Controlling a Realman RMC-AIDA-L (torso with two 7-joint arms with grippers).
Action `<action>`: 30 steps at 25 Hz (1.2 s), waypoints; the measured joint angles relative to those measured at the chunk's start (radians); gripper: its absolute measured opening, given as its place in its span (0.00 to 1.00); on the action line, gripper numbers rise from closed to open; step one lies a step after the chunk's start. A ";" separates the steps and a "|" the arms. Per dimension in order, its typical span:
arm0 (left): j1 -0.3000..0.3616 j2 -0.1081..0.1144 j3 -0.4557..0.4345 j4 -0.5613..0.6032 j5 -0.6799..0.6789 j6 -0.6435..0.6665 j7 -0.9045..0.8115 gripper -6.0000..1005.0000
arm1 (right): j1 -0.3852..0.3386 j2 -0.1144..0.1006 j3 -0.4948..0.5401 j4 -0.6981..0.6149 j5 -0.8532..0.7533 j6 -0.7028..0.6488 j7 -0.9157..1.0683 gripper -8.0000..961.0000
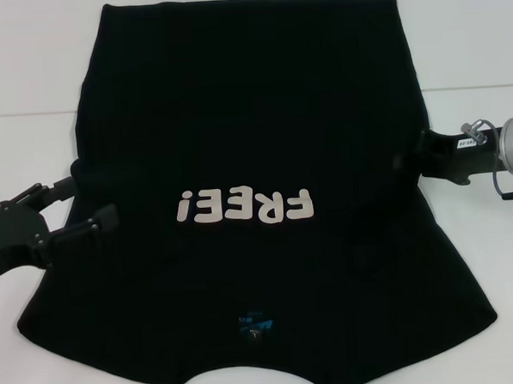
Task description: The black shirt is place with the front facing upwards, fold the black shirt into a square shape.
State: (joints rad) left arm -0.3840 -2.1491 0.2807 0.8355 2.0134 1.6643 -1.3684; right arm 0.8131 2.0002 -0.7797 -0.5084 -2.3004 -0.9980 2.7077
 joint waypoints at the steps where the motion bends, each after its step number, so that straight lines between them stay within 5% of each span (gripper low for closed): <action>1: 0.001 0.000 0.000 0.000 0.000 0.000 0.000 0.94 | 0.001 0.004 0.002 0.004 0.003 0.007 -0.003 0.05; 7: 0.002 0.001 0.000 -0.001 -0.001 0.000 0.001 0.94 | -0.003 0.027 0.003 0.006 0.079 0.044 -0.052 0.11; 16: 0.002 0.002 0.000 -0.003 -0.004 0.002 0.000 0.94 | -0.025 0.041 0.004 0.057 0.296 0.057 -0.253 0.44; 26: 0.020 0.010 -0.058 -0.009 -0.010 0.005 -0.115 0.94 | -0.171 0.056 -0.002 0.034 0.518 -0.227 -0.956 0.82; 30: 0.049 0.007 -0.063 0.005 0.001 0.049 -0.147 0.94 | -0.240 0.079 -0.009 0.020 0.508 -0.336 -1.328 0.82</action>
State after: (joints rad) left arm -0.3347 -2.1422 0.2174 0.8408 2.0141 1.7135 -1.5149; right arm 0.5726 2.0788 -0.7887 -0.4888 -1.7925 -1.3344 1.3794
